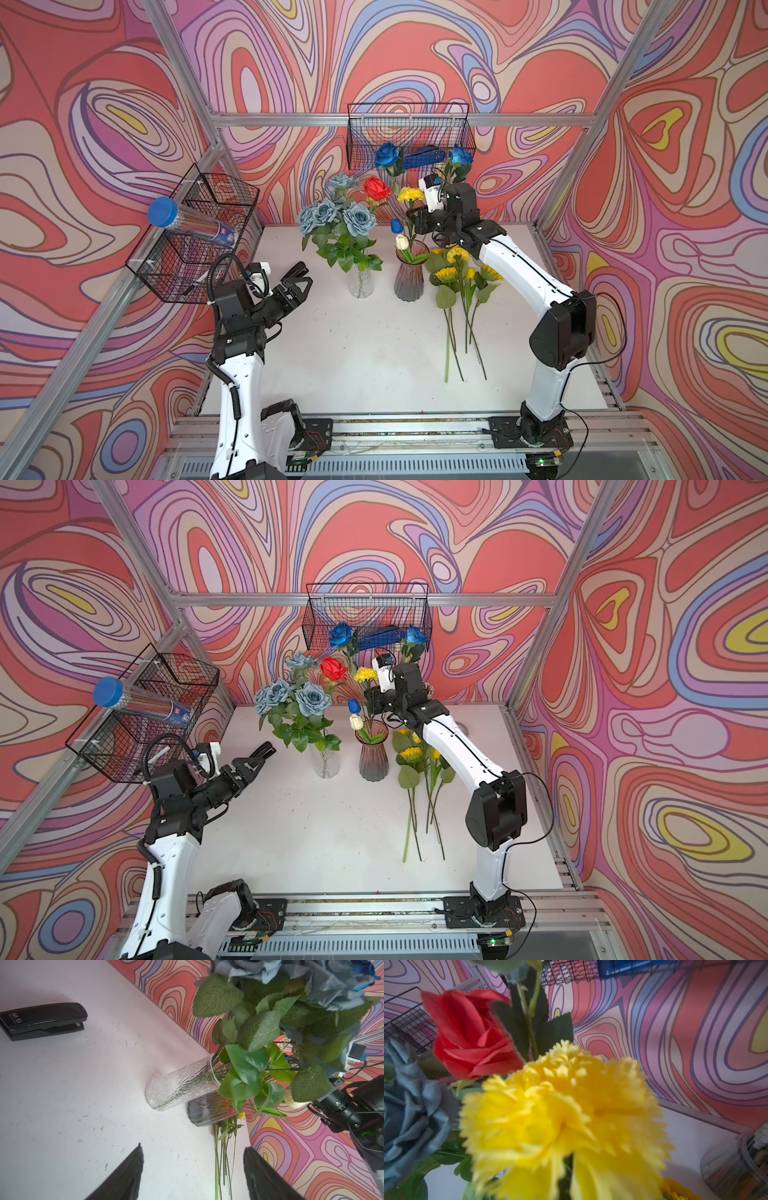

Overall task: Pick out yellow flowers from the vase
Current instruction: Pick up the flower from the vase.

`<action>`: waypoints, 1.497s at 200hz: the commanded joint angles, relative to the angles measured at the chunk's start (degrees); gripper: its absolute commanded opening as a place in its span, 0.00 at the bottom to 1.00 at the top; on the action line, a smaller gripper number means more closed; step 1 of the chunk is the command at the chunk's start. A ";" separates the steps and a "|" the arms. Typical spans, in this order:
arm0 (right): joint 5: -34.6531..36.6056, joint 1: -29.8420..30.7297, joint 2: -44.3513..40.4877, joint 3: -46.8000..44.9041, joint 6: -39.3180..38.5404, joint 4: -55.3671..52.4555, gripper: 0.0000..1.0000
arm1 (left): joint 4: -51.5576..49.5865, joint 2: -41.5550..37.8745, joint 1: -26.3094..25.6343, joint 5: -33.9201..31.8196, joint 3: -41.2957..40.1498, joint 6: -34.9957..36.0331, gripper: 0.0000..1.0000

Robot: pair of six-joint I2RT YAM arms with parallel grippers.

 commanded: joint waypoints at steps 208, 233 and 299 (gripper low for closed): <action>1.27 0.51 -31.15 -11.52 -6.57 14.41 0.00 | 1.70 -0.14 0.64 1.27 -1.04 -0.54 0.77; 3.20 0.59 -37.39 -15.34 -5.25 10.88 0.00 | 1.72 -0.49 0.69 0.99 -1.02 -0.34 0.77; 14.63 0.59 -51.96 -24.23 -4.45 -6.18 0.00 | 1.67 -0.06 0.65 1.23 -1.28 -0.64 0.77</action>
